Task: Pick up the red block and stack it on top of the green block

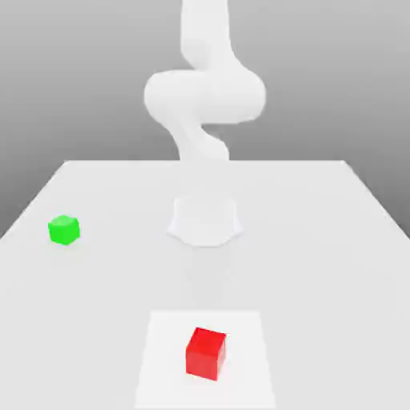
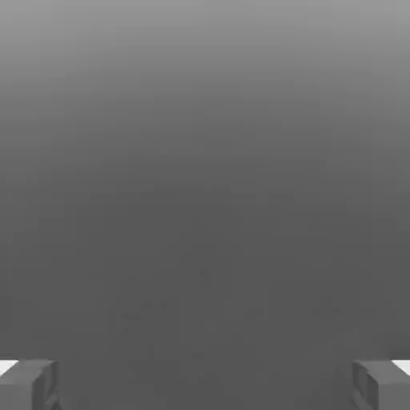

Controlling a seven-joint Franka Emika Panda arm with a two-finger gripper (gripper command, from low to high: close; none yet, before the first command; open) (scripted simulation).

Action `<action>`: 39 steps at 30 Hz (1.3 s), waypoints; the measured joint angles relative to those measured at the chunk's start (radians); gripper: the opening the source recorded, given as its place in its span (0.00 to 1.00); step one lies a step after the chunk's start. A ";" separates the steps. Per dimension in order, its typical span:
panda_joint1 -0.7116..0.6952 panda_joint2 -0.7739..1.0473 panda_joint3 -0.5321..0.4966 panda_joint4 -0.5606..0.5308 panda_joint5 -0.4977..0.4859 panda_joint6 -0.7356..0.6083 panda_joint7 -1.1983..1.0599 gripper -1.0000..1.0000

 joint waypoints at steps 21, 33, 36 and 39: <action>0.193 0.644 -0.195 -0.253 0.014 0.322 -0.920 0.50; 0.123 1.013 -0.095 -0.291 0.166 0.568 -1.275 0.00; 0.123 1.013 -0.095 -0.291 0.165 0.566 -1.275 0.00; 0.119 1.021 -0.091 -0.289 0.169 0.573 -1.278 0.00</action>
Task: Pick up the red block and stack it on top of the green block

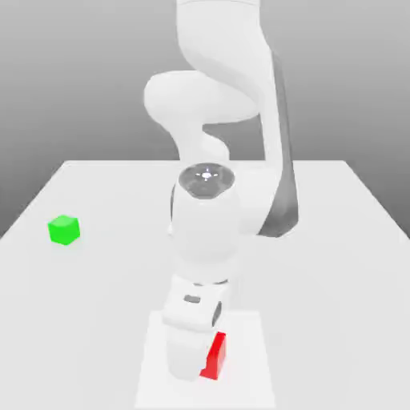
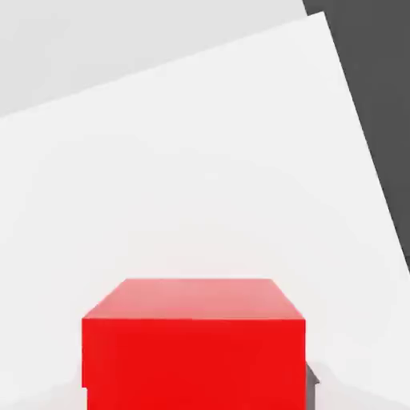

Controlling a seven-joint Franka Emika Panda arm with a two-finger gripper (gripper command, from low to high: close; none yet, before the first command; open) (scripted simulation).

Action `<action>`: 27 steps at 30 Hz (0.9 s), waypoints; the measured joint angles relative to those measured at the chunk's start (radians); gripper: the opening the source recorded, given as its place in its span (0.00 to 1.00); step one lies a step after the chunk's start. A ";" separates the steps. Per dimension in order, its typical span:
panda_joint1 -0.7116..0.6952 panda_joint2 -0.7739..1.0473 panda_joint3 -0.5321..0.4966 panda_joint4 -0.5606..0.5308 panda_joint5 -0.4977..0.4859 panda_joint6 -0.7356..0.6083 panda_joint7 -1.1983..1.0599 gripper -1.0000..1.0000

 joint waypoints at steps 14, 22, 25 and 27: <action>-0.222 -0.390 -0.190 -0.066 -0.357 -0.274 -0.232 0.00; -0.395 -0.563 -0.373 -0.108 -0.536 -0.364 -0.611 0.00; -0.458 -0.616 -0.451 -0.126 -0.595 -0.389 -0.759 0.00; -0.499 -0.647 -0.504 -0.138 -0.633 -0.402 -0.859 0.00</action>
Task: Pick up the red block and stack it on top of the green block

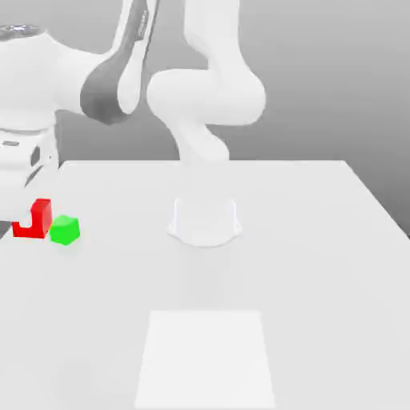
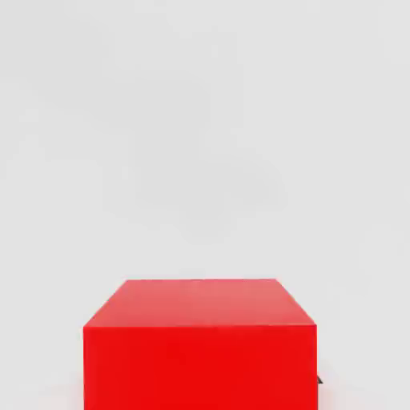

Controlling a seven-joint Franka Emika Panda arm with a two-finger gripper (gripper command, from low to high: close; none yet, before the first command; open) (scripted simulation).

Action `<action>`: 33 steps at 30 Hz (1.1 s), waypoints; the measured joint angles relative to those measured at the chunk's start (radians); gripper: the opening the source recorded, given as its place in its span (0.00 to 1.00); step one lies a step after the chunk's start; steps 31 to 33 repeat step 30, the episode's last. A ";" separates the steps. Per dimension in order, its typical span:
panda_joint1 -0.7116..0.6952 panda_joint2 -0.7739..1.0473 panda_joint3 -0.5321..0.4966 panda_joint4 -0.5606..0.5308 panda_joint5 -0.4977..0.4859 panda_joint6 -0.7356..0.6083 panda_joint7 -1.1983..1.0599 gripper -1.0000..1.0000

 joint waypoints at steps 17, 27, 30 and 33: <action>-0.148 -0.010 -0.538 -0.105 -0.203 0.102 -0.791 0.00; 0.047 0.136 -0.723 -0.113 -0.089 0.254 -0.878 1.00; 0.047 0.136 -0.723 -0.113 -0.089 0.254 -0.878 1.00; 0.047 0.136 -0.723 -0.113 -0.089 0.254 -0.878 1.00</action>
